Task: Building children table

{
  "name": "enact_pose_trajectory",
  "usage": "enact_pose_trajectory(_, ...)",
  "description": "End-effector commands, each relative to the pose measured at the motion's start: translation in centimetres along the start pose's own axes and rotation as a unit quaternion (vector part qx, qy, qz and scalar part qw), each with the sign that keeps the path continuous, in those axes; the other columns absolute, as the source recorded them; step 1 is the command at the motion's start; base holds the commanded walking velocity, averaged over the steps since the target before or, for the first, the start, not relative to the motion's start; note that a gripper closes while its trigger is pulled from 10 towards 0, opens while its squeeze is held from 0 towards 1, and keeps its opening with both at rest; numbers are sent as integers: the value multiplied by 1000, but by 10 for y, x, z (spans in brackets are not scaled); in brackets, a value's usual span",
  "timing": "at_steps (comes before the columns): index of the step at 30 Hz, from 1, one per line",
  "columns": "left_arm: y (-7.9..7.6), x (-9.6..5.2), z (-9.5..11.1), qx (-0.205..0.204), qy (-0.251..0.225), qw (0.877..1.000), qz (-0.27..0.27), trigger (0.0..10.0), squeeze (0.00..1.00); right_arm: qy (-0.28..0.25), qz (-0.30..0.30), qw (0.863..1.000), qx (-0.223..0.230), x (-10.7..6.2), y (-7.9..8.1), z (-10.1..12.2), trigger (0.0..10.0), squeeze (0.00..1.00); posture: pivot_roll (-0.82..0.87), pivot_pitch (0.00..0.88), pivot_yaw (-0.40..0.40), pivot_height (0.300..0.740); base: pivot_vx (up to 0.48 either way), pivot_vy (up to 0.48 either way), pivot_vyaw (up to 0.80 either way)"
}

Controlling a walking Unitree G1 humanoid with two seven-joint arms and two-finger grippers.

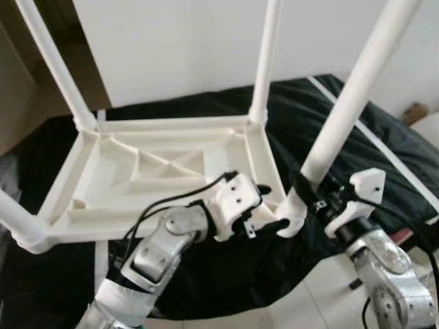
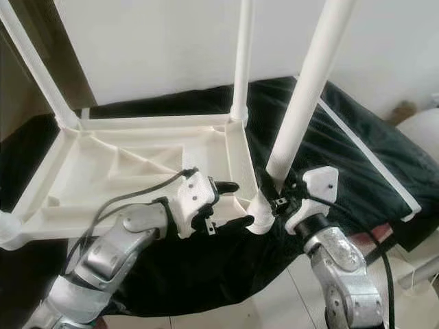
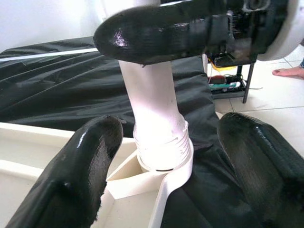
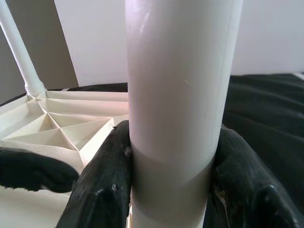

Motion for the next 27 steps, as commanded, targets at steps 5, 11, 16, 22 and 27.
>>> enact_pose_trajectory(5, -6, 0, 4, 4, -3, 1000, -25, 10000, 0, 114, -27, 992, 56, -9, -9, -57, 10000, 0, -64, 32, 38, 740, 0, 0, 0)
enact_pose_trajectory(11, -6, 1, 4, 5, -4, 1000, -27, 10000, 0, 68, -42, 997, -23, -8, -16, -46, 10000, 0, -66, 24, 37, 740, 0, 0, 0)
enact_pose_trajectory(16, -6, 1, 4, 7, -4, 1000, -26, 10000, 0, 29, -6, 997, -77, -15, 0, -29, 10000, 0, -66, 24, 37, 740, 0, 0, 0)
enact_pose_trajectory(22, -6, 1, 4, 6, -3, 1000, -27, 10000, 0, 15, 48, 992, -119, -25, 20, -29, 10000, 0, -74, 19, 41, 740, 0, 0, 0)
enact_pose_trajectory(27, -5, 1, 4, 7, -3, 1000, -26, 10000, 0, 18, 55, 989, -135, -28, 23, -35, 10000, 0, -75, 20, 40, 740, 0, 0, 0)
Point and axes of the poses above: a point about 5 cm out from each wrist's last joint towards the gripper, its own x axis pointing out of the wrist towards the gripper, its own z axis along the axis of the wrist's last joint, y = z × x, the point moved 6 cm from there along x, pointing out of the wrist towards the gripper, and after that the axes turned 5 degrees about -x, right-handed, at the moved point
